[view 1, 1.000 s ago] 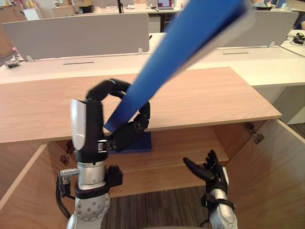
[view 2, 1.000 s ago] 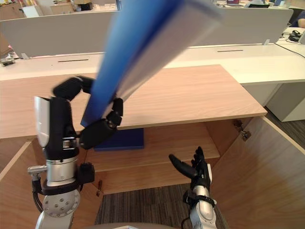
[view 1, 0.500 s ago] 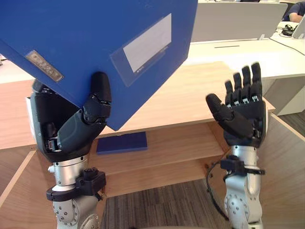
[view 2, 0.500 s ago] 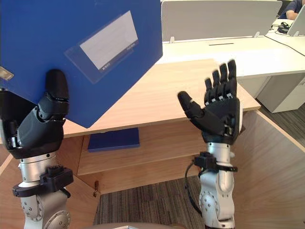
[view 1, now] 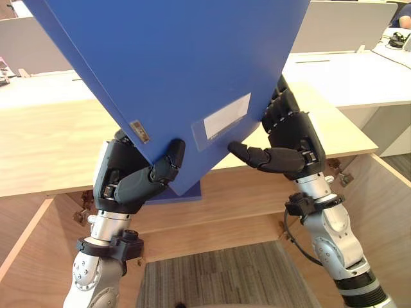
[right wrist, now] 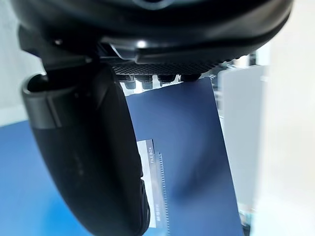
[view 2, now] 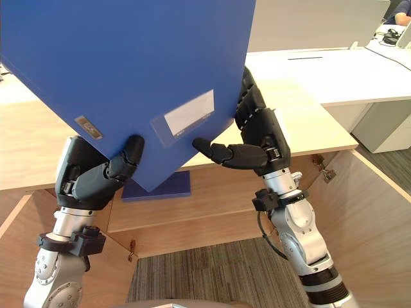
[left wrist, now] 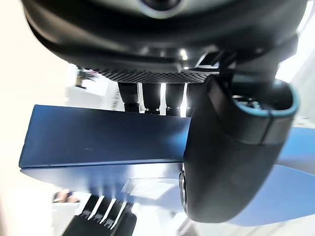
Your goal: Walk over to the cabinet, pick up the folder, carry it to the office cabinet, place the folder inside the office cabinet, then close the office cabinet door
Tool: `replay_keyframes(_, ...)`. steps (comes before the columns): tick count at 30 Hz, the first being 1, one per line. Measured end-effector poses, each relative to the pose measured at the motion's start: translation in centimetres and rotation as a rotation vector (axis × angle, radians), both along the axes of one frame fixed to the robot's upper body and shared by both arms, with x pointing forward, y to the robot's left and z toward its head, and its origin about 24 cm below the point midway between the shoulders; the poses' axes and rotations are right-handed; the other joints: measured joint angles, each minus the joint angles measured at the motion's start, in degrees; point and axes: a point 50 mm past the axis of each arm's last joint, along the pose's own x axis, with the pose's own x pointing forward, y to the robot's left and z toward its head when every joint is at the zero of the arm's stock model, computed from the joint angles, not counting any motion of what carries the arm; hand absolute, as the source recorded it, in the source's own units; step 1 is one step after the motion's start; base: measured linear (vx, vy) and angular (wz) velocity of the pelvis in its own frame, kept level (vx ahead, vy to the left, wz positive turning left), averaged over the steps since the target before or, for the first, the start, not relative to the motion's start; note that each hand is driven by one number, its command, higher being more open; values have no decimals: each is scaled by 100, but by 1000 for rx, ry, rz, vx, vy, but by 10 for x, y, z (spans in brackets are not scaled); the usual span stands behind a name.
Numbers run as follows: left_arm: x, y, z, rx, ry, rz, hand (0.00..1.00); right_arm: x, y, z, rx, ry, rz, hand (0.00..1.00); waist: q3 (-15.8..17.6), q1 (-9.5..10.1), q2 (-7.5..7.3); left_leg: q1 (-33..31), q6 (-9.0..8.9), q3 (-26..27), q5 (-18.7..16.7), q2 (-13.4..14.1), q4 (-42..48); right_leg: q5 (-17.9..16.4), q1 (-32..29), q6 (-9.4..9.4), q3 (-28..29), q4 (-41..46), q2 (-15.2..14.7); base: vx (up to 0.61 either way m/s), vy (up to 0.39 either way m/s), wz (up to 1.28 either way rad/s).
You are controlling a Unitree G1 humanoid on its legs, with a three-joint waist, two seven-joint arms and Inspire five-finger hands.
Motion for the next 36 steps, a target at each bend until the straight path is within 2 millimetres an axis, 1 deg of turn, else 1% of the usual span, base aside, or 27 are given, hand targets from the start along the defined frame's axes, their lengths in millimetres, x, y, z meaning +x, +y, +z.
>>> replay_keyframes(5, 0, 6, -9, 21, 68, -64, 0, 5, -7, -10, -104, 60, 35, 100, 10, 8, 23, -81, 23, -52, 16, 1, 1, 82, -51, -7, -54, -3, 1, -11, -6, 6)
replay_keyframes(8, -2, 7, -13, 33, 102, -105, 0, 8, -12, -9, -138, 64, 30, 100, 44, 13, 77, -135, 66, -117, 33, -4, 1, 179, -70, -21, -130, -9, -5, -27, 7, 10)
replay_keyframes(11, -3, 6, -14, 45, 109, -141, 0, 13, -15, -7, -158, 57, 30, 100, 48, 21, 84, -163, 95, -159, 44, -27, 0, 196, -75, -21, -188, -11, -32, -27, 8, 9)
replay_keyframes(17, -4, 9, -15, 66, 115, -150, 0, 16, -19, -5, -204, 52, 44, 100, 60, 29, 120, -226, 130, -270, 77, -54, -27, 229, -75, -22, -277, -24, -58, -39, -2, 10)
replay_keyframes(18, -3, 10, -16, 67, 119, -150, 0, 17, -20, -3, -215, 48, 44, 0, 63, 30, 132, -233, 133, -275, 85, -58, -29, 229, -75, -22, -284, -29, -61, -41, -11, 3)
replay_keyframes(23, -3, 12, -20, 60, 142, -142, 0, 26, -24, 8, -229, 22, 42, 0, 61, 27, 177, -276, 112, -283, 135, -53, -29, 230, -83, -21, -309, -100, -57, -40, -23, 0)
replay_keyframes(31, -1, 17, -21, 53, 139, -118, 0, 24, -19, 3, -173, 49, 95, 0, 55, 30, 197, -327, 110, -307, 199, -43, -31, 231, -103, -19, -345, -127, -49, -29, -13, 2)
replay_keyframes(33, 0, 18, -20, 53, 115, -70, 0, 20, -11, 0, -122, 48, 114, 0, 53, 37, 201, -335, 109, -322, 212, -44, -31, 232, -102, -19, -359, -126, -49, -43, -9, 4)
replay_keyframes(34, 0, 18, -19, 53, 80, -16, 0, 14, -5, -2, -86, 40, 134, 0, 52, 53, 201, -345, 103, -341, 219, -46, -31, 232, -103, -19, -376, -126, -50, -35, -7, 6)
replay_keyframes(35, 1, 17, -18, 52, 62, 18, 100, 12, -1, -2, -66, 33, 150, 0, 52, 59, 202, -347, 99, -347, 222, -46, -31, 232, -103, -19, -382, -125, -50, -32, -7, 5)
replay_keyframes(36, 2, 16, -17, 34, 35, 61, 100, 5, 9, 0, -16, 9, 175, 0, 48, 90, 207, -349, 93, -355, 230, -45, -31, 231, -102, -19, -389, -125, -49, -30, -7, 3)
